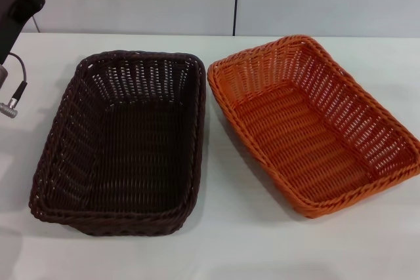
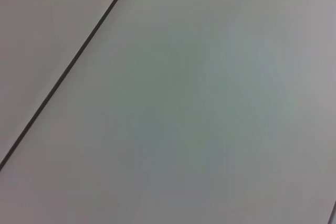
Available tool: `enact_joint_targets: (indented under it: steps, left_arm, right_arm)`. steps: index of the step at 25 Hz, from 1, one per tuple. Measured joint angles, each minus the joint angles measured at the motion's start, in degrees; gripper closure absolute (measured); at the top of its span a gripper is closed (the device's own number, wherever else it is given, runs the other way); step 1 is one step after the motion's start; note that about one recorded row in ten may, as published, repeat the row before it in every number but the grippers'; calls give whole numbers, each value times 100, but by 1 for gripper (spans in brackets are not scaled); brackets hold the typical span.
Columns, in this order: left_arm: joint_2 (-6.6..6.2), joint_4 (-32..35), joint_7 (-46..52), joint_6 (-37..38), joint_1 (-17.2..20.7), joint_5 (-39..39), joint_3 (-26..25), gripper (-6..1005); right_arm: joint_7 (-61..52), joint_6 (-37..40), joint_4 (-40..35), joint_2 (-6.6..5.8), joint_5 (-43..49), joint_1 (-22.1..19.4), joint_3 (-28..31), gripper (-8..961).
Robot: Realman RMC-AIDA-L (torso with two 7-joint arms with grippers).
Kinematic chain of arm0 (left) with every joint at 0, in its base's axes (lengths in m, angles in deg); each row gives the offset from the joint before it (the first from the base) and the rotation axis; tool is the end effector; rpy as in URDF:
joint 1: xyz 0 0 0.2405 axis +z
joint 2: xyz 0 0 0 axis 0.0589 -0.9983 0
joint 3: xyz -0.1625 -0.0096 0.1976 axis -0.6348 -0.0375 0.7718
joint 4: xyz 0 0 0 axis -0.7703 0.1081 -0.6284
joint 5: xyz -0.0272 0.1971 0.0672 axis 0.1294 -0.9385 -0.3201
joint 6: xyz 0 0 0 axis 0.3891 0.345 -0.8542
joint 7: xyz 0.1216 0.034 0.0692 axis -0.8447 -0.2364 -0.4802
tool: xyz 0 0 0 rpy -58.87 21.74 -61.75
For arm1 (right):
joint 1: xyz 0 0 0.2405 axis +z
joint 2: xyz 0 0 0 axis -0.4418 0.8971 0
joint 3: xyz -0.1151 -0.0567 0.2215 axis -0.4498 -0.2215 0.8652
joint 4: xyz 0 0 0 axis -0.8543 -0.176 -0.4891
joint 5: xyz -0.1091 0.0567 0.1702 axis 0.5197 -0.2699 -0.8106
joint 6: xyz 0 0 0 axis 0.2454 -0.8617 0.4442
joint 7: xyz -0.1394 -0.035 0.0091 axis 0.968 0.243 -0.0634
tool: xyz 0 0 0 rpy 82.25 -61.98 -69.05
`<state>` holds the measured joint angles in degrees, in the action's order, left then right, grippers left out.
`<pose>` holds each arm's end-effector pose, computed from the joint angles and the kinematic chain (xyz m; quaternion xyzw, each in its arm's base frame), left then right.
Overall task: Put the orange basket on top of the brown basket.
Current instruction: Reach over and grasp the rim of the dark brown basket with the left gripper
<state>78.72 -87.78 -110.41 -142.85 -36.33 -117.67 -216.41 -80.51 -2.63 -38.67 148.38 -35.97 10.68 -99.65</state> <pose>-0.2814 0.3957 0.0546 -0.6346 -0.3266 -0.5259 0.4626 0.3321 0.4046 0.0848 -0.5315 0.3111 0.3890 0.6851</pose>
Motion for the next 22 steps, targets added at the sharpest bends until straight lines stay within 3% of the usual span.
enact_joint_targets:
  steps: [14,18,21,22]
  left_arm:
    - [-1,2,21,92,-15,0,6,159]
    - [-47,-155,612,768,-92,-47,77,161]
    - [-101,-575,1132,1395,-68,-181,466,163]
    - [-221,-929,1697,1797,-12,-401,850,164]
  right_arm:
    - [0,-62,-6,-9,-19,38,0,163]
    - [0,-63,-4,-9,-19,45,0,164]
    - [0,-64,-13,-9,-19,45,0,164]
    - [0,-64,-17,-9,-19,46,0,164]
